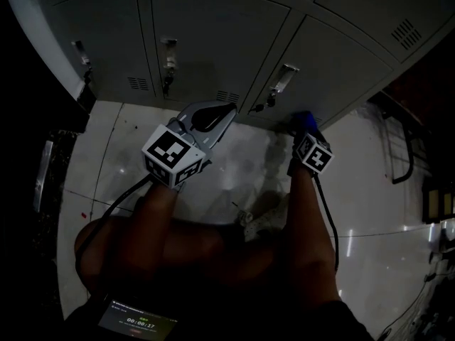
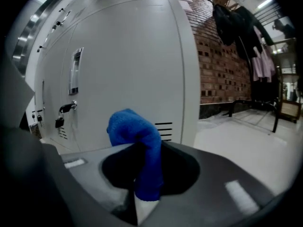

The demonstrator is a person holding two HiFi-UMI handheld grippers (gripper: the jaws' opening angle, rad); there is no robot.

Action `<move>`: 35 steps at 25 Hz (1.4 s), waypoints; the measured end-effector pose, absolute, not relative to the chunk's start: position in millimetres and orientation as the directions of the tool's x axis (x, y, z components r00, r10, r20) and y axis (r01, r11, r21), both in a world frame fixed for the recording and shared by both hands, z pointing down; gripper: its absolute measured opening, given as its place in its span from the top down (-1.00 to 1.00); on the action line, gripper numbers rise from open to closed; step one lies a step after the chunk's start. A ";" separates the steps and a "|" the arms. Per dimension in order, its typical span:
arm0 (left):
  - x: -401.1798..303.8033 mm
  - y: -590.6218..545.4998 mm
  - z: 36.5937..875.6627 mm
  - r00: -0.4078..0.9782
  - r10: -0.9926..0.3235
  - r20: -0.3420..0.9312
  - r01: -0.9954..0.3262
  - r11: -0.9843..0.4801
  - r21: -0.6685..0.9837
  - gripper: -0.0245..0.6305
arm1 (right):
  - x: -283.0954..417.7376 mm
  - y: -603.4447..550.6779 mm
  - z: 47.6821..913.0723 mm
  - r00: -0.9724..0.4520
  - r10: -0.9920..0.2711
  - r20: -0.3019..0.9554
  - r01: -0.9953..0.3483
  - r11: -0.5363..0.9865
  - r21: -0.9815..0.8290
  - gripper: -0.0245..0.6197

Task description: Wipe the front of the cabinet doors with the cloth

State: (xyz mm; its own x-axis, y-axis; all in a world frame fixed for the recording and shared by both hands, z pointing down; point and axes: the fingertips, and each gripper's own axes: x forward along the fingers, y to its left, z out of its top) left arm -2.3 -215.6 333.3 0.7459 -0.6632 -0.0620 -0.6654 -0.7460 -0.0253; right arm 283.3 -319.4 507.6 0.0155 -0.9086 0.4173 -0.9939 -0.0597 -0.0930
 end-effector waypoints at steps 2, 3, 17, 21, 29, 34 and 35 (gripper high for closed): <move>-1.7 -214.9 333.8 0.748 -0.661 -0.061 -0.663 -0.748 -0.028 0.91 | 305.6 -320.2 500.4 0.066 -0.920 0.387 -0.990 -0.108 -0.088 0.68; -1.7 -214.7 333.8 0.749 -0.660 -0.061 -0.663 -0.748 -0.028 0.91 | 315.0 -320.1 498.3 0.086 -0.922 0.377 -0.987 -0.130 -0.092 0.68; -3.1 -215.2 332.9 0.747 -0.662 -0.056 -0.664 -0.747 -0.027 0.91 | 348.9 -306.9 483.8 0.174 -0.919 0.354 -0.961 -0.236 -0.141 0.68; -6.1 -214.4 330.7 0.744 -0.666 -0.049 -0.668 -0.743 -0.043 0.91 | 313.5 -304.2 446.8 0.091 -0.956 0.279 -0.983 -0.132 -0.129 0.68; -21.2 -216.7 320.2 0.732 -0.679 -0.058 -0.681 -0.729 -0.071 0.91 | 202.8 -284.6 354.1 -0.259 -0.963 0.071 -0.965 0.255 -0.055 0.68; -33.9 -221.8 322.5 0.742 -0.668 -0.051 -0.670 -0.741 -0.037 0.91 | 149.7 -270.6 323.2 -0.530 -0.847 -0.024 -0.844 0.530 -0.080 0.68; -36.1 -223.0 324.1 0.738 -0.673 -0.047 -0.675 -0.737 -0.039 0.91 | 144.0 -268.3 321.4 -0.558 -0.829 -0.035 -0.825 0.559 -0.086 0.68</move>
